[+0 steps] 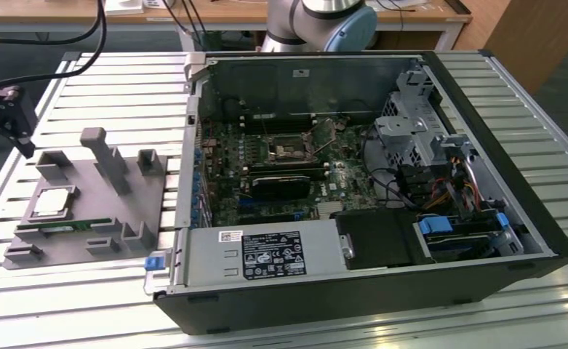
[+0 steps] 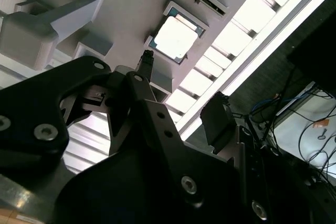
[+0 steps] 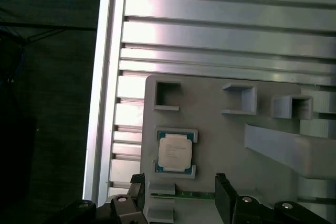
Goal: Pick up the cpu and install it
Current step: 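Pick up the cpu and move it towards the insertion slot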
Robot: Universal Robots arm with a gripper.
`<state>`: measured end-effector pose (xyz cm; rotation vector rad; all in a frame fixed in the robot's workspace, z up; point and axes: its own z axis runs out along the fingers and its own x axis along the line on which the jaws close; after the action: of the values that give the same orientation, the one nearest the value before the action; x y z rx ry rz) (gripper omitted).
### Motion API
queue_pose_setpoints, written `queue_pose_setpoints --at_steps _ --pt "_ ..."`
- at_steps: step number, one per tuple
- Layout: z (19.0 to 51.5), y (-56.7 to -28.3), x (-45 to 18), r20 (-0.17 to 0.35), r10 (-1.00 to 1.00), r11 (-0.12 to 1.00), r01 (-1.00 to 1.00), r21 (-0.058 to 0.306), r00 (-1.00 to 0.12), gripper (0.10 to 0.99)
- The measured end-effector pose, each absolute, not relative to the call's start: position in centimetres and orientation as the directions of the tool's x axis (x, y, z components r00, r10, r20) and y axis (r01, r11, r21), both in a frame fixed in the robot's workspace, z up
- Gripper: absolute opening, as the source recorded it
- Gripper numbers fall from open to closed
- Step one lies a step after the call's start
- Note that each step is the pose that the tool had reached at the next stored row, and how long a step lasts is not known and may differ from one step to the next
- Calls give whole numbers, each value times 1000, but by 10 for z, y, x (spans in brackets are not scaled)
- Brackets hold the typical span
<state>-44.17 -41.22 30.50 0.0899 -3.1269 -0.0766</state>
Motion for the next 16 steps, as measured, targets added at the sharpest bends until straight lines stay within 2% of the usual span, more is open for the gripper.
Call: queue_pose_setpoints --at_steps 16 --pt "285 -415 -442 11 -55 997 -54 48 -998 643"
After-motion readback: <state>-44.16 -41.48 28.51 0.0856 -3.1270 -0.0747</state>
